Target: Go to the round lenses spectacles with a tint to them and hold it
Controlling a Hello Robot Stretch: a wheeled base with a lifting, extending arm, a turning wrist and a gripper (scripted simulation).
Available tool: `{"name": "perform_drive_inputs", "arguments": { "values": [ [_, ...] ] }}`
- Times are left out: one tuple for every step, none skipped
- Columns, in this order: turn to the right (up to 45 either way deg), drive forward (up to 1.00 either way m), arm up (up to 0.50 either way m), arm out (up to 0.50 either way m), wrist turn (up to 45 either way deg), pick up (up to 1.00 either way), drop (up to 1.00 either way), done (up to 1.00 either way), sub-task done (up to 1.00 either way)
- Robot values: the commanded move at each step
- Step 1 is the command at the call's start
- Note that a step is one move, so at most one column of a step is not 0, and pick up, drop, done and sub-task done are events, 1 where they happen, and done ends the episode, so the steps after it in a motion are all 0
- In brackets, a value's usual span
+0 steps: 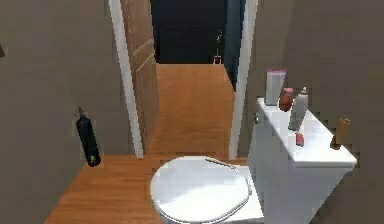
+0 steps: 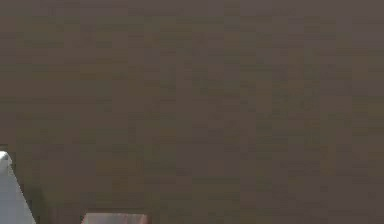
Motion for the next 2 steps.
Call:
{"name": "perform_drive_inputs", "arguments": {
  "values": [
    [-45.0,0.00,0.00,0.00,0.0,0.00,0.00,0.00,0.00],
    [-3.0,0.00,0.00,0.00,0.0,0.00,0.00,0.00,0.00]
  ]
}}
